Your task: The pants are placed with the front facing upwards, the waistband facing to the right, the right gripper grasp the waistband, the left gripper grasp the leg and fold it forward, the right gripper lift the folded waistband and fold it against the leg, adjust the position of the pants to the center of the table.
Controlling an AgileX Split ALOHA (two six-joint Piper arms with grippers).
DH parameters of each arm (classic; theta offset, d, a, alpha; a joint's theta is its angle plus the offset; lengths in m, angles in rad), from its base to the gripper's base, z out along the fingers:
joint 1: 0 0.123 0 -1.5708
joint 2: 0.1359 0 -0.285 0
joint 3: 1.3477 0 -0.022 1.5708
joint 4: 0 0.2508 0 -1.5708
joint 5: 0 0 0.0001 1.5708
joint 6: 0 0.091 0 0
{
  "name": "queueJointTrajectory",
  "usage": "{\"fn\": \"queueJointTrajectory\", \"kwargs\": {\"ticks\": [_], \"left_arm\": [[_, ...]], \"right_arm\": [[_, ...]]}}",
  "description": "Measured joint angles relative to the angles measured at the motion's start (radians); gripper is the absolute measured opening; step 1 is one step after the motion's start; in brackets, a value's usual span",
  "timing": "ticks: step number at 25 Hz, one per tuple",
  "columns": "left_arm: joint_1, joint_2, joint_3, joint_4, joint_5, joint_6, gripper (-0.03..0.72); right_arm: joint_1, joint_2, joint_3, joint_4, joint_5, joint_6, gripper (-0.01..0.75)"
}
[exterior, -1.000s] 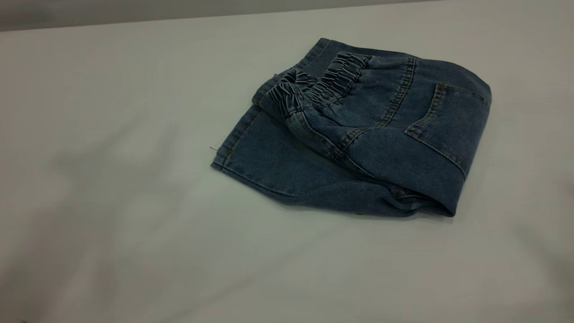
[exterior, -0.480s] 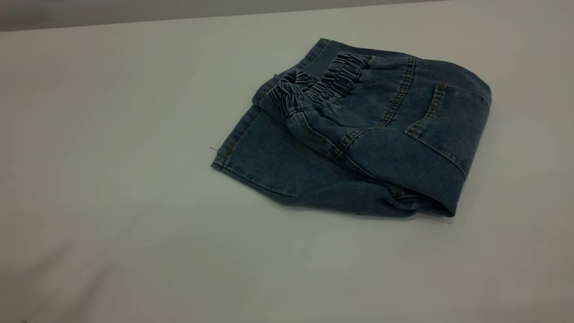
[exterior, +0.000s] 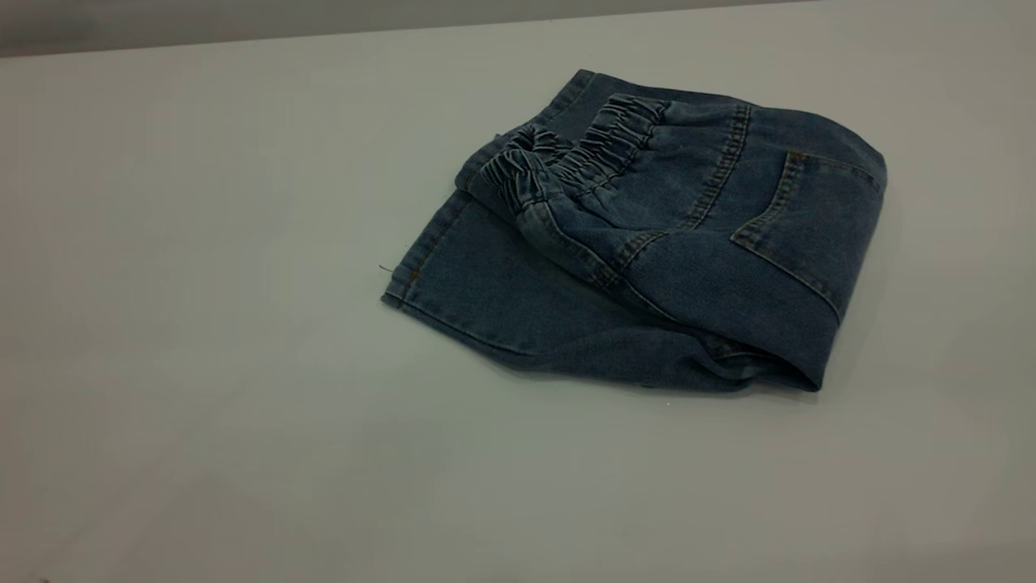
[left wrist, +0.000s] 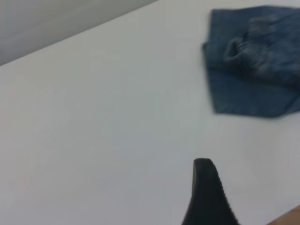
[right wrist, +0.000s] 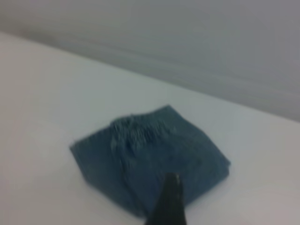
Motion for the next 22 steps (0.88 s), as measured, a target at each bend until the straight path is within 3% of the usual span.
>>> {"fn": "queueJointTrajectory", "kwargs": {"ticks": [5,10,22], "left_arm": [[0.0,-0.184,0.177,0.056,-0.039,-0.009,0.415],[0.0,-0.245,0.307,0.096,-0.046,-0.073,0.415],[0.0,-0.244,0.341,0.118,-0.115,-0.232,0.415]], "right_arm": [[0.0,-0.078,0.163,-0.055,-0.06,-0.005,0.57],[0.0,-0.089,0.304,-0.171,-0.14,0.126,0.57],[0.0,-0.089,0.343,-0.378,-0.162,0.362,0.57]]}}
